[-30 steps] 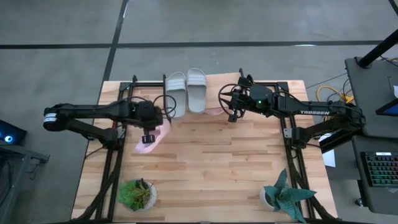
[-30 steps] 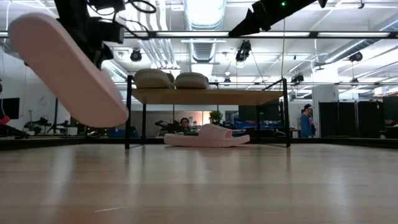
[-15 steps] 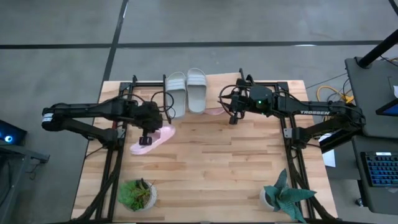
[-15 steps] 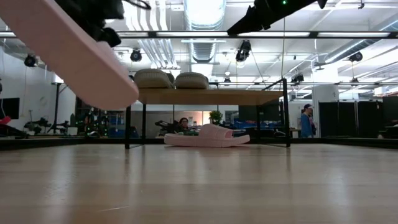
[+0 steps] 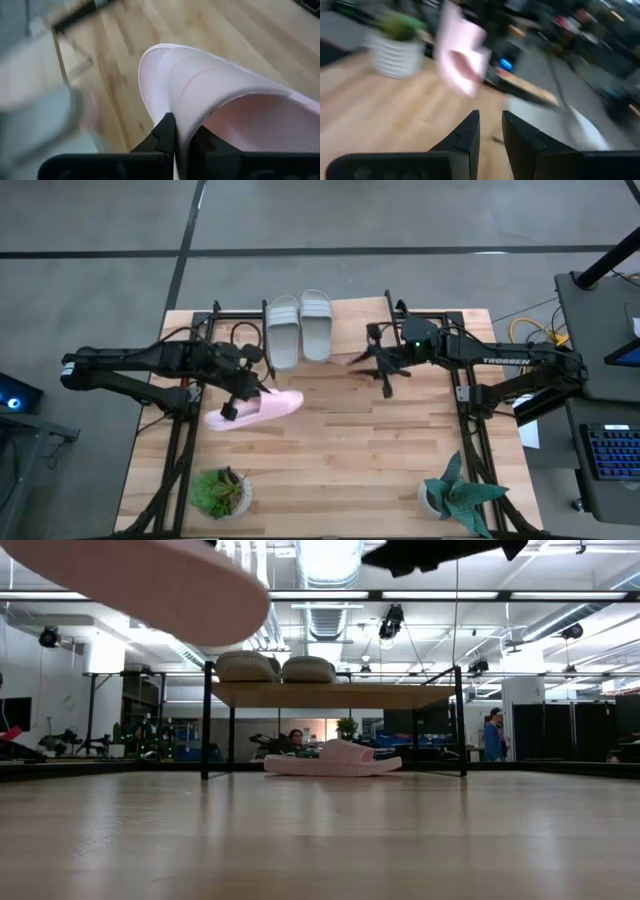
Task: Pick and place slides into the shelf
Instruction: Put the left light pink slipper on the shelf
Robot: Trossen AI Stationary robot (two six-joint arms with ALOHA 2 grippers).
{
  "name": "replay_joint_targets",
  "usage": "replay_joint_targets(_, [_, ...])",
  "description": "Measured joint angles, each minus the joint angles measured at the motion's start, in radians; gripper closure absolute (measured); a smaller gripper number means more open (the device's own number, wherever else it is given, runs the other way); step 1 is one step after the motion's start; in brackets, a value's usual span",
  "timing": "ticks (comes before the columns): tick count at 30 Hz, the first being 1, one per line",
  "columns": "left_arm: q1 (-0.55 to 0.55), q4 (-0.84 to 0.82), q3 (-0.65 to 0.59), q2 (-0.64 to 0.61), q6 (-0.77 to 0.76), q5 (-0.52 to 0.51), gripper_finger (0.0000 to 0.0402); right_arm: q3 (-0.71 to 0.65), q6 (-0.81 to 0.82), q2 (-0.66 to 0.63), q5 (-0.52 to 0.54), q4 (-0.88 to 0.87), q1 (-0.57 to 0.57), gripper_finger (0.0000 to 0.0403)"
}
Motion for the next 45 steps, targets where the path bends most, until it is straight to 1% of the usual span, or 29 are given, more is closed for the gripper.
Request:
replay_joint_targets(1, [-0.002, 0.034, -0.006, -0.001, 0.037, 0.007, 0.0402, -0.006, -0.025, 0.001, -0.050, 0.010, 0.007, 0.0330])
replay_joint_targets(3, [-0.004, 0.102, -0.014, 0.001, 0.102, 0.018, 0.0402, -0.021, -0.082, 0.002, -0.090, 0.032, 0.031, 0.0328])
replay_joint_targets(6, [-0.004, 0.159, -0.016, 0.016, 0.166, 0.022, 0.0401, -0.029, -0.162, 0.003, -0.091, 0.046, 0.068, 0.0328])
replay_joint_targets(8, [-0.004, 0.196, -0.016, 0.031, 0.174, 0.022, 0.0402, -0.029, -0.213, 0.003, -0.089, 0.048, 0.091, 0.0327])
replay_joint_targets(11, [-0.003, 0.204, -0.016, 0.053, 0.178, 0.022, 0.0401, -0.029, -0.297, 0.003, -0.024, 0.045, 0.127, 0.0314])
replay_joint_targets(13, [-0.003, 0.209, -0.016, 0.062, 0.181, 0.022, 0.0402, -0.030, -0.356, 0.003, 0.014, 0.038, 0.148, 0.0296])
replay_joint_targets(17, [-0.003, 0.243, -0.016, 0.076, 0.210, 0.022, 0.0401, -0.037, -0.448, 0.003, 0.016, 0.030, 0.177, 0.0245])
replay_joint_targets(22, [-0.003, 0.338, -0.016, 0.092, 0.284, 0.023, 0.0401, -0.037, -0.447, 0.003, 0.034, 0.059, 0.179, 0.0180])
replay_joint_targets(26, [-0.004, 0.410, -0.016, 0.119, 0.320, 0.027, 0.0401, -0.037, -0.440, 0.003, 0.057, 0.068, 0.179, 0.0150])
replay_joint_targets(31, [-0.004, 0.538, -0.013, 0.164, 0.360, 0.029, 0.0401, -0.037, -0.437, 0.003, 0.064, 0.070, 0.179, 0.0143])
replay_joint_targets(35, [-0.003, 0.583, -0.004, 0.209, 0.409, 0.029, 0.0401, -0.037, -0.438, 0.003, 0.064, 0.071, 0.179, 0.0149])
replay_joint_targets(39, [-0.003, 0.681, -0.004, 0.255, 0.439, 0.028, 0.0401, -0.037, -0.434, 0.003, 0.064, 0.070, 0.179, 0.0156])
replay_joint_targets(43, [-0.003, 0.724, 0.009, 0.285, 0.443, 0.028, 0.0401, -0.037, -0.422, 0.003, 0.068, 0.069, 0.179, 0.0163])
replay_joint_targets(45, [-0.003, 0.721, 0.016, 0.293, 0.463, 0.028, 0.0401, -0.037, -0.418, 0.003, 0.092, 0.069, 0.179, 0.0167])
